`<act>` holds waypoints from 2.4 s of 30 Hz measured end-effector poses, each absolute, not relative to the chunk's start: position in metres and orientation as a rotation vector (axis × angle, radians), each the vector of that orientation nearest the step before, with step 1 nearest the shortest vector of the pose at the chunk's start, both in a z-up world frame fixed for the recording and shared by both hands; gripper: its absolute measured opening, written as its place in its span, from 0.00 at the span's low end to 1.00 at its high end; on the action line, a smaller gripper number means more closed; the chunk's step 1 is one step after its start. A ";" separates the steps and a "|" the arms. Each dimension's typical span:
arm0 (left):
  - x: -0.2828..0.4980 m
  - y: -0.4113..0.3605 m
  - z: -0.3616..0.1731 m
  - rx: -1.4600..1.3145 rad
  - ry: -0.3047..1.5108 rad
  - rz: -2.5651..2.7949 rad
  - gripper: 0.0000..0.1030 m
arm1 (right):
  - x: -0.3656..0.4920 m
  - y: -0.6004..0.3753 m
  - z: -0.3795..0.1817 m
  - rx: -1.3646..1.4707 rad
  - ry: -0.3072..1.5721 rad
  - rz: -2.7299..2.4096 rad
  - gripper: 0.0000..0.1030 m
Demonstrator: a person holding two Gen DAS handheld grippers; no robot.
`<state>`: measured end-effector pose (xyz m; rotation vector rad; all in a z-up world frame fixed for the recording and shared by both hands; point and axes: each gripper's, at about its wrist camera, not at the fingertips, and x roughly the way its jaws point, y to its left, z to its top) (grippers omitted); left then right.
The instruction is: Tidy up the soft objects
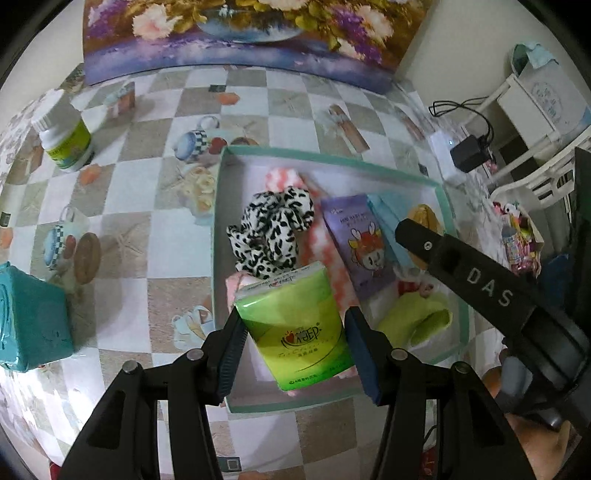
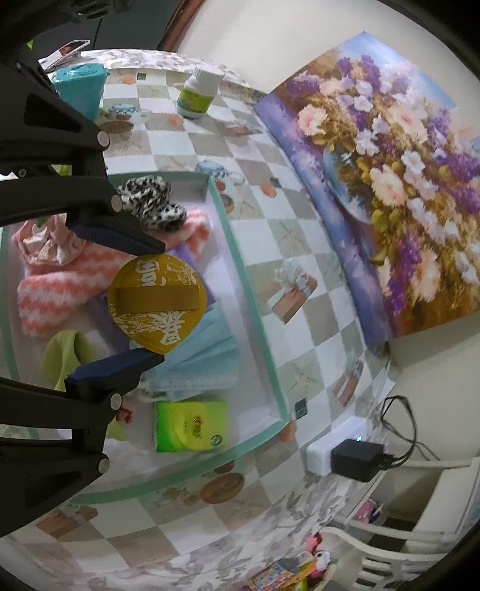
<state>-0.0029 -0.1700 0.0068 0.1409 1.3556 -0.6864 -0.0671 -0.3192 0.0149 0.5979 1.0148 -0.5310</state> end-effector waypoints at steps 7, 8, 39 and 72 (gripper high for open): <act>-0.006 -0.177 -0.008 0.172 1.403 -0.680 0.56 | -0.063 -0.319 -0.005 0.600 1.086 -0.537 0.53; -0.006 -0.178 -0.009 0.172 1.410 -0.682 0.57 | -0.063 -0.320 -0.009 0.605 1.098 -0.540 0.53; 0.043 -0.126 -0.004 0.131 1.305 -0.411 0.88 | -0.051 -0.306 -0.004 0.500 1.139 -0.542 0.77; 0.024 -0.083 0.033 0.210 1.134 -0.248 0.96 | -0.069 -0.266 0.016 0.374 1.104 -0.535 1.00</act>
